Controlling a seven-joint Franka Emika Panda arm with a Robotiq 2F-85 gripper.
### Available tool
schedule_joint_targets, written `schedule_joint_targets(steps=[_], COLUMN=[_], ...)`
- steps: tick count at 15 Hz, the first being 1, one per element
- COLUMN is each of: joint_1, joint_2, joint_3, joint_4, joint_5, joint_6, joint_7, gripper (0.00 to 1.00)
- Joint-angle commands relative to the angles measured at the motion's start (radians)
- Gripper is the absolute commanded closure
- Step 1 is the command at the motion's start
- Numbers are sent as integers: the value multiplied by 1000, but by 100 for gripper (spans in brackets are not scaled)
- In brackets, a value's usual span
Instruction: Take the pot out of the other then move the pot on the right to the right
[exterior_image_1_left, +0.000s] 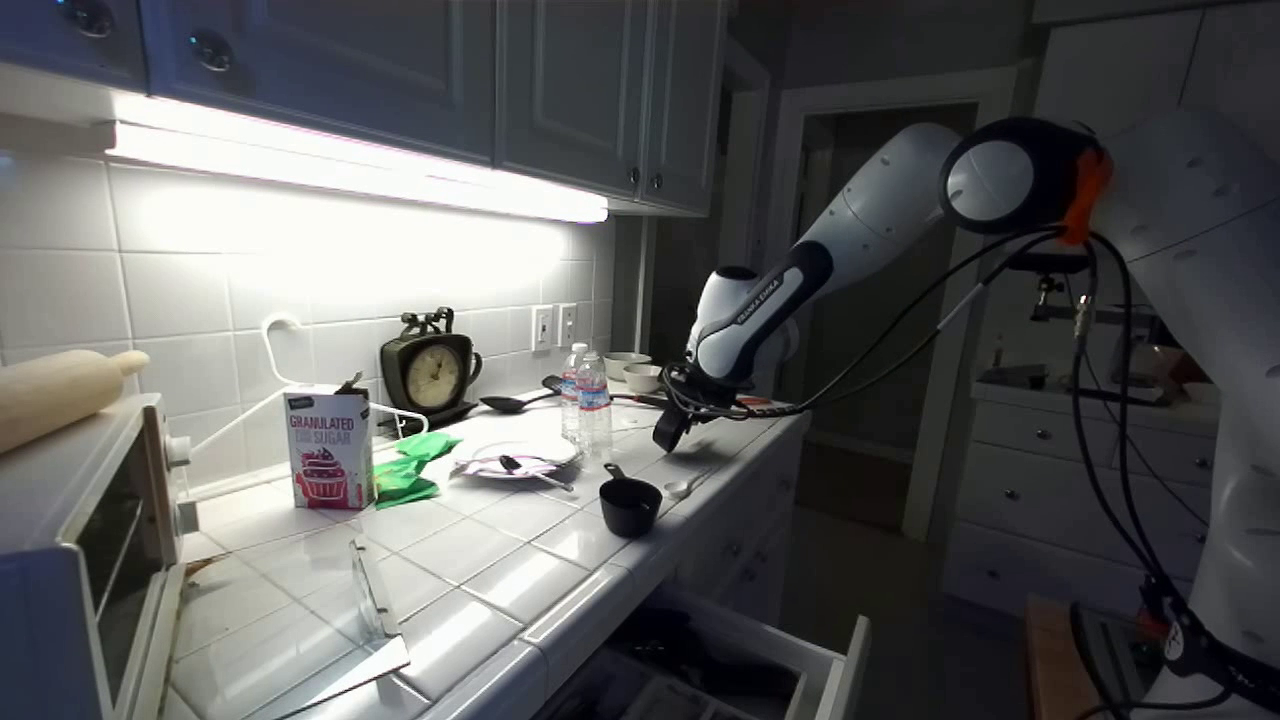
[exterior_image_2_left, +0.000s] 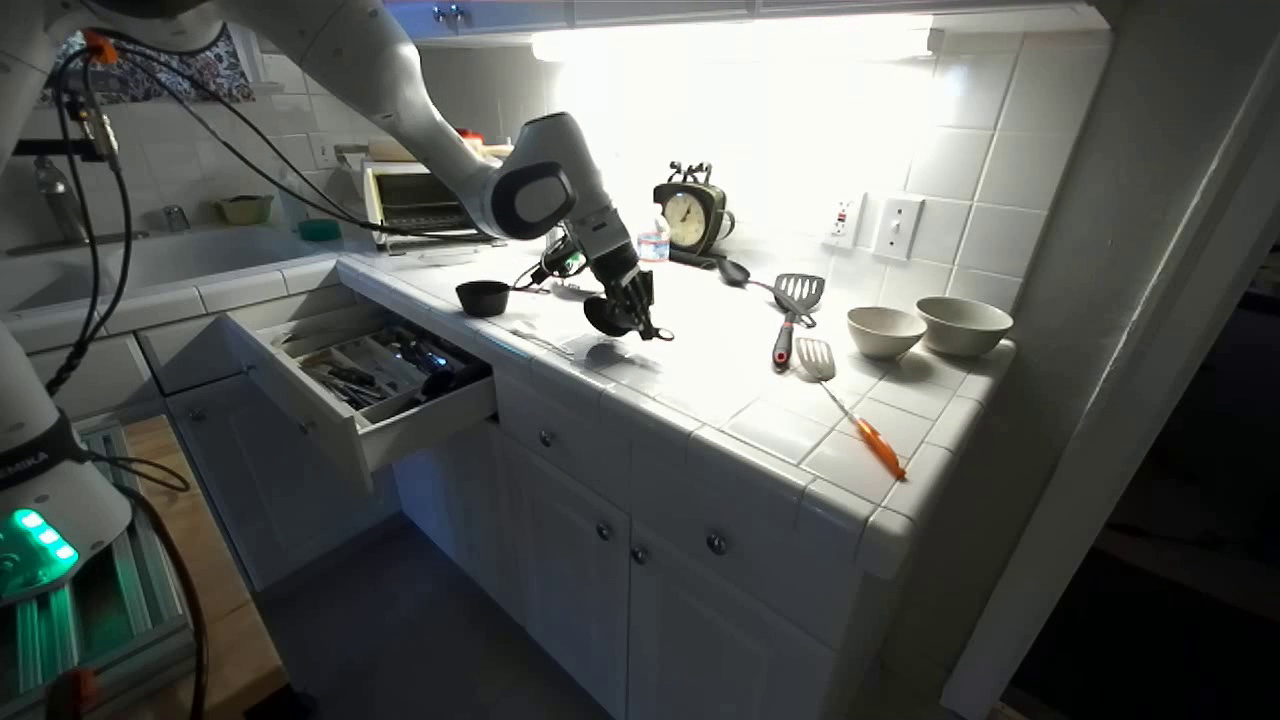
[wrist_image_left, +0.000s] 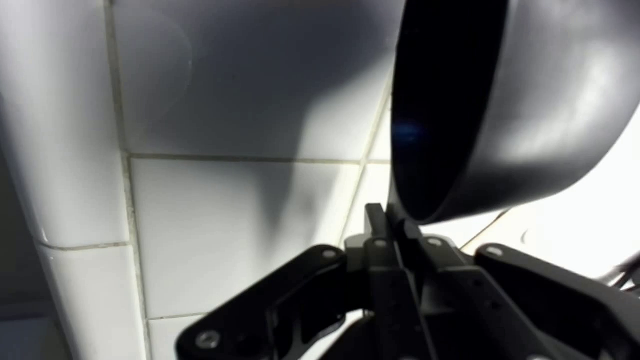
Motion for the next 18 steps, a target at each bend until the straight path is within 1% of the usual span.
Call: schedule_joint_targets(steps=[1, 7, 11, 14, 15, 16, 17, 18], joint_1=[51, 118, 163, 192, 195, 202, 211, 216], joint_2=[1, 20, 50, 67, 65, 66, 72, 71], joint_3=[-52, -121, -164, -190, -193, -201, -207, -211], joint_4=[-60, -118, -131, -136, -139, -139, -137, -137], joint_5=[10, 52, 97, 133, 105, 107, 144, 146], joint_6=[112, 254, 311, 327, 329, 326, 326, 324], joint_7=[53, 99, 110, 101, 132, 133, 106, 106], gripper=[99, 99, 99, 99, 99, 99, 99, 99])
